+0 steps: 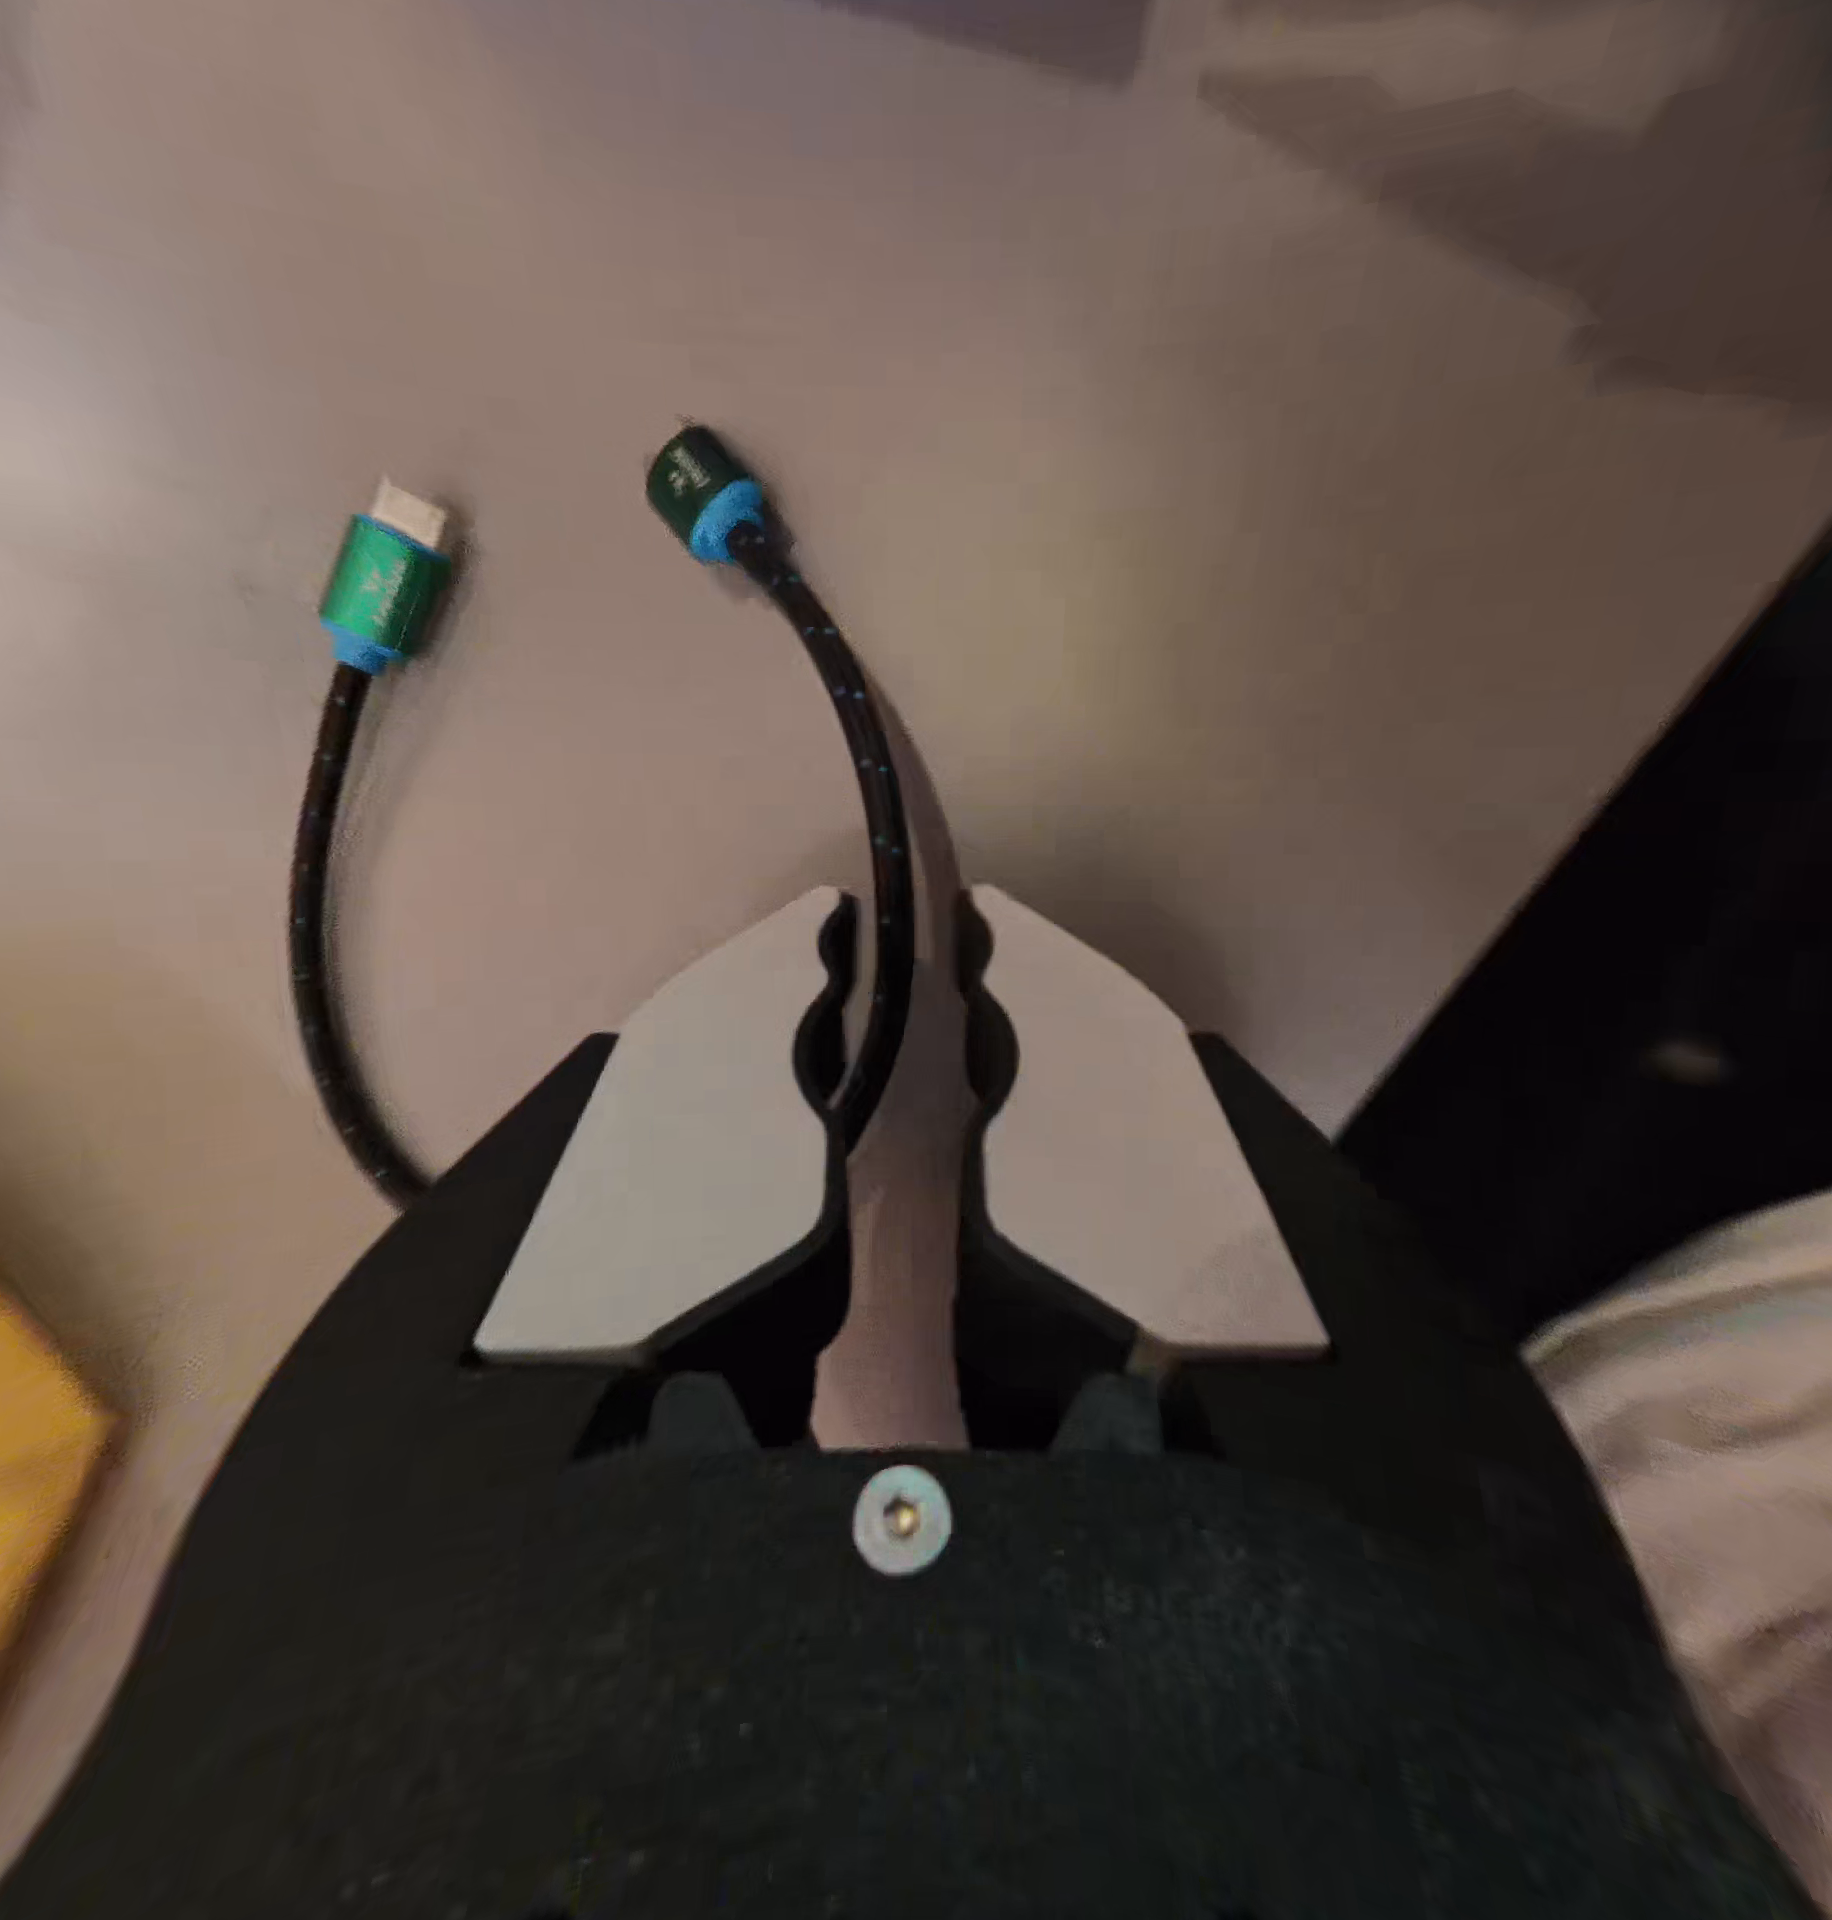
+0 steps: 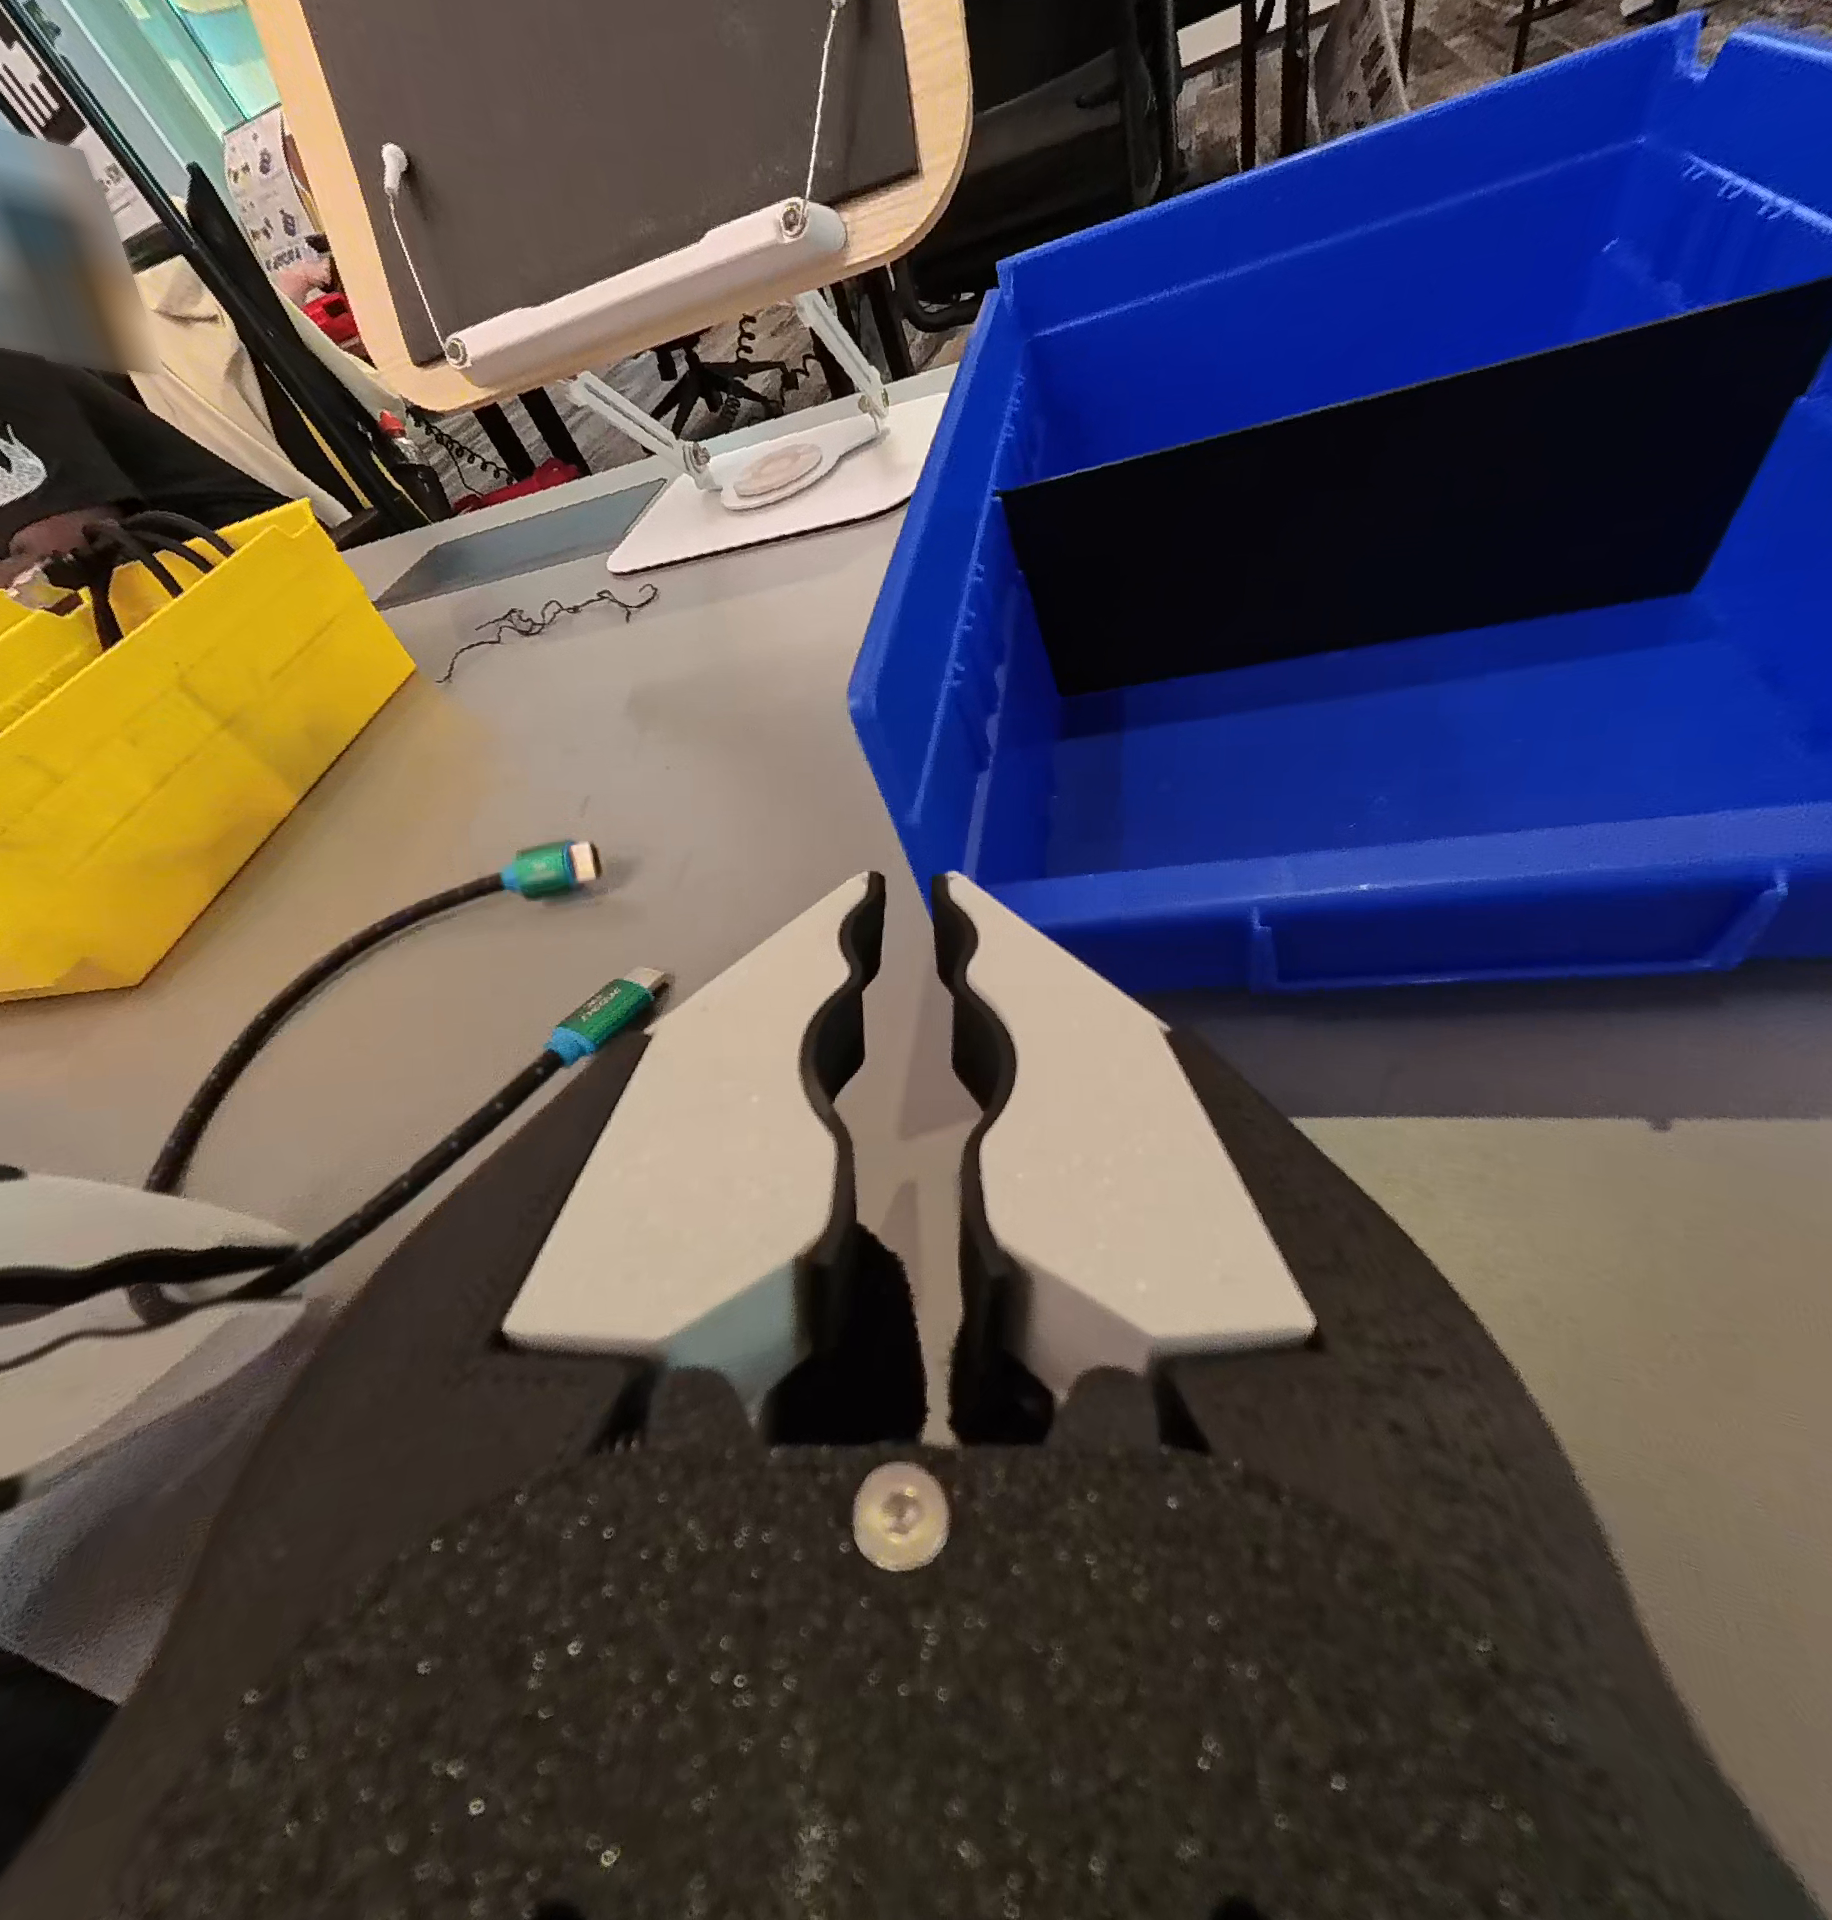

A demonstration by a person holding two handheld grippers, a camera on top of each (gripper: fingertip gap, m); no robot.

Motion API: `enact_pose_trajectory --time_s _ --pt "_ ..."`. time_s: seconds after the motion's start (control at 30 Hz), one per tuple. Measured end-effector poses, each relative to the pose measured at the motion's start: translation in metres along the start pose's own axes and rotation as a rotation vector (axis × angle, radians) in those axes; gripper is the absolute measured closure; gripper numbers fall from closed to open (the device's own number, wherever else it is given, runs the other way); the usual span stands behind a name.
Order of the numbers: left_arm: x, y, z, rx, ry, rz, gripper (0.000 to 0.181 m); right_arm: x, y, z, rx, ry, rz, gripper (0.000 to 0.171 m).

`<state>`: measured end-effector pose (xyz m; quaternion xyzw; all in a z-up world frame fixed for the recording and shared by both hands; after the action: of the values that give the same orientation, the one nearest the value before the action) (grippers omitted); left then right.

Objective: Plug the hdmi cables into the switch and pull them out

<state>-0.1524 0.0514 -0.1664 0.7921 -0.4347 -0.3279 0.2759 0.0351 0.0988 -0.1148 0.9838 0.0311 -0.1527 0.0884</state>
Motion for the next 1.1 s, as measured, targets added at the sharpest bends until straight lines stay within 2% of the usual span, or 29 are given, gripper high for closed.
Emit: enact_pose_trajectory --time_s 0.1,0.2,0.3,0.37,0.5,0.63,0.73,0.9,1.0,1.1 --pt "0.010 0.019 -0.010 0.136 0.136 0.141 0.153 0.004 0.002 -0.001 0.002 -0.006 0.005 0.163" --pt "0.001 0.051 -0.009 0.286 0.295 0.257 0.158 0.007 0.005 -0.004 0.014 -0.033 0.008 0.163" --pt "-0.031 0.090 0.005 0.405 0.471 0.347 0.157 0.007 0.006 -0.006 0.022 -0.061 0.000 0.163" --pt "-0.071 0.112 0.026 0.439 0.483 0.271 0.157 0.007 0.006 -0.004 0.015 -0.060 -0.003 0.163" --pt "-0.165 0.140 0.084 0.300 0.283 -0.031 0.157 0.001 0.002 -0.002 0.006 -0.036 -0.012 0.163" --pt "-0.232 0.132 0.134 -0.003 -0.061 -0.263 0.158 -0.004 -0.003 0.003 -0.014 -0.021 -0.024 0.163" --pt "-0.246 0.109 0.158 -0.171 -0.191 -0.265 0.156 -0.005 -0.005 0.003 -0.020 -0.023 -0.025 0.163" --pt "-0.248 0.092 0.167 -0.237 -0.263 -0.229 0.163 0.001 -0.003 0.003 -0.018 -0.021 -0.008 0.164" --pt "-0.247 0.100 0.161 -0.212 -0.382 -0.276 0.168 0.006 0.000 0.002 -0.015 -0.033 0.002 0.164" --pt "-0.252 0.121 0.152 -0.200 -0.424 -0.361 0.173 0.010 0.002 0.002 -0.013 -0.041 0.009 0.164"
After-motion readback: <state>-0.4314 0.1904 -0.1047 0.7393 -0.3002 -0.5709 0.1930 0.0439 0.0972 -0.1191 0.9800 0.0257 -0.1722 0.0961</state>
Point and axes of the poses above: each gripper's, where its closed fingertips meet, y back along the fingers, z out of its underside, x = y × z across the jaws, the point moved 1 cm from there along y, back along the fingers, and after that the axes turned 7 degrees about x, right-handed, at the moved point
